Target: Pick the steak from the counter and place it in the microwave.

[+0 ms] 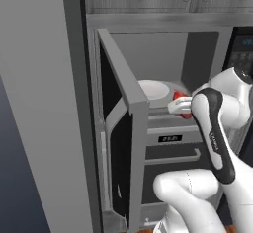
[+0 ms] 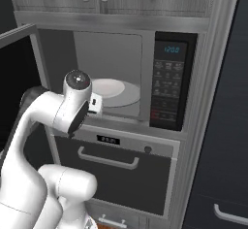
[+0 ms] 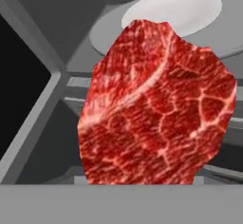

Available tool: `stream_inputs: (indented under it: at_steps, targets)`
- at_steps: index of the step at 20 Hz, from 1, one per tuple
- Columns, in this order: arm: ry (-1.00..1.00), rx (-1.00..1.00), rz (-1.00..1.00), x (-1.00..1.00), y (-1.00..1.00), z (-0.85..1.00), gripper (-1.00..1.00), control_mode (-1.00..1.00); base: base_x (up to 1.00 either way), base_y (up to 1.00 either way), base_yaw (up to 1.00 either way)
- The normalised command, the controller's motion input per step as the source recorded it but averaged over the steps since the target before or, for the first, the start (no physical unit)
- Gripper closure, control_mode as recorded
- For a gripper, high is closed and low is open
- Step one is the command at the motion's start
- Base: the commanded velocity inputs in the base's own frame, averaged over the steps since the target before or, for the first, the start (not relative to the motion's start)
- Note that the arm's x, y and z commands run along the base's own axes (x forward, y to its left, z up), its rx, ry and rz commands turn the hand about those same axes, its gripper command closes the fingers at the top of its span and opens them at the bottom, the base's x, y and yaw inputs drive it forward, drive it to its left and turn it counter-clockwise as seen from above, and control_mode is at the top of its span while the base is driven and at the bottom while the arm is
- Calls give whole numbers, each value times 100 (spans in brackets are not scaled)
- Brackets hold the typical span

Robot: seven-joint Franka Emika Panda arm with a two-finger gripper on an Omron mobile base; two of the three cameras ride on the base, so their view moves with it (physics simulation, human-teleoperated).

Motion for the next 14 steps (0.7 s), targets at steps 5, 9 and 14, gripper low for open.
stream_inputs:
  at_steps: [5, 9, 14]
  targets:
    - [-5, 0, 0, 100, 8, 3, 100, -100, 0, 0, 0]
    - [0, 0, 0, 100, 2, 25, 100, -100, 0, 0, 0]
    - [2, 0, 0, 100, 0, 14, 100, -100, 0, 0, 0]
